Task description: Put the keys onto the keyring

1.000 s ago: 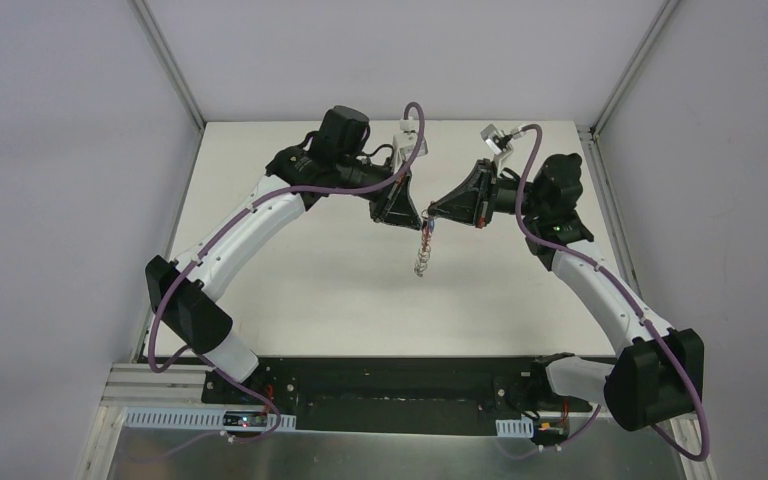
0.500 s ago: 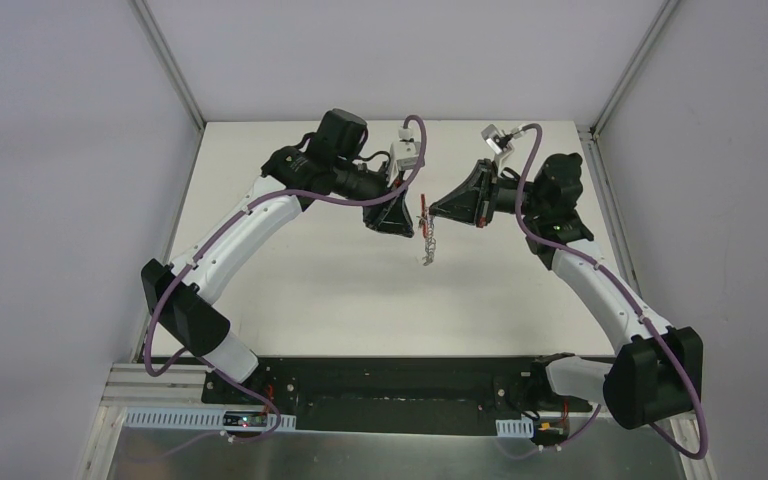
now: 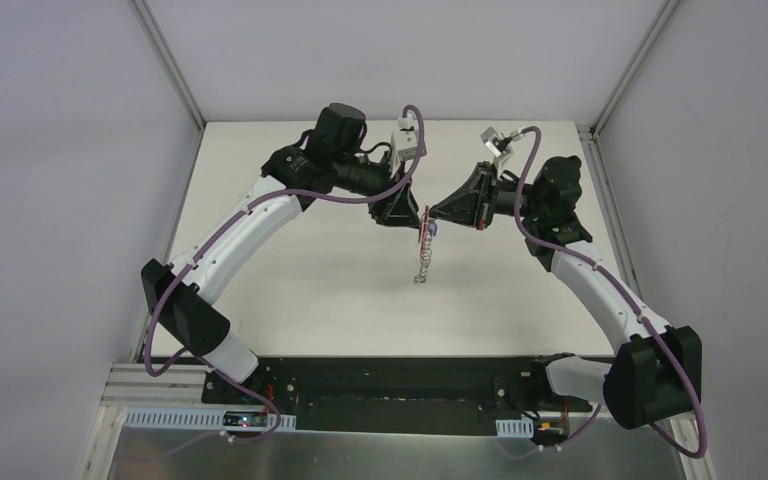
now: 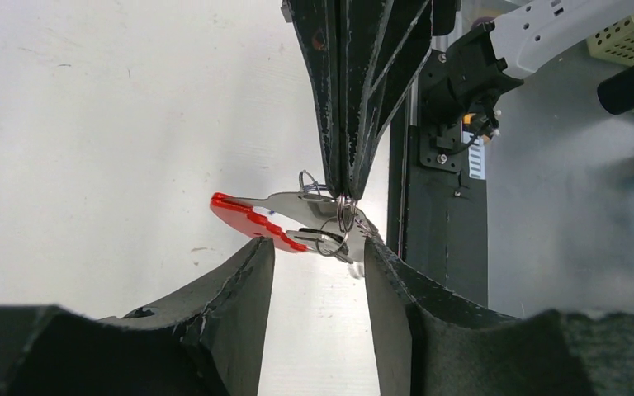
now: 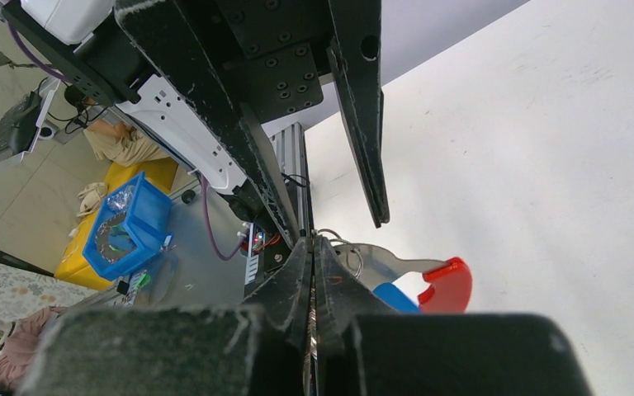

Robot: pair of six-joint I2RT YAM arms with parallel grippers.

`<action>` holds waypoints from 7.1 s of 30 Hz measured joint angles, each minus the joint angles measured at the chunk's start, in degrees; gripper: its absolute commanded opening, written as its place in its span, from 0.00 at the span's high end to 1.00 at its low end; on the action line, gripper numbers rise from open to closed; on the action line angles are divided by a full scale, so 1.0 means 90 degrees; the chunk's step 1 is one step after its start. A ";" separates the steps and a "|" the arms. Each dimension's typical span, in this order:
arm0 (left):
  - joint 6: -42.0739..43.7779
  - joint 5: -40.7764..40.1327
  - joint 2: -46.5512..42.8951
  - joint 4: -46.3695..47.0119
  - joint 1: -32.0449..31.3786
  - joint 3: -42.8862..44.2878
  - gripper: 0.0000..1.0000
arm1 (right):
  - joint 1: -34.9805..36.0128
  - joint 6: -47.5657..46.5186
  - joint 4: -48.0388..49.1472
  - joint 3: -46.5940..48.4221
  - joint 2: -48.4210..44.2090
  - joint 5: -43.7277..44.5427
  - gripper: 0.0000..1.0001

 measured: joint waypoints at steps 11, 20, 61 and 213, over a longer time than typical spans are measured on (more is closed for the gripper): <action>-0.0374 0.0231 0.0000 0.0498 0.0000 -0.0010 0.59 | -0.0002 0.0066 0.0027 -0.0034 0.0000 0.0000 1.00; -0.0673 0.0486 0.0000 0.0801 0.0000 -0.0386 0.71 | -0.0002 0.0073 0.0036 -0.0044 0.0000 0.0000 1.00; 0.0823 -0.0355 0.1724 -0.4510 -0.0680 0.3325 1.00 | 0.0095 -0.1797 -0.1348 -0.0080 -0.0350 -0.0505 0.55; 0.0588 -0.0155 0.2118 -0.4726 -0.0680 0.3543 1.00 | 0.0515 -0.2465 -0.2280 0.0102 -0.0347 -0.0493 0.71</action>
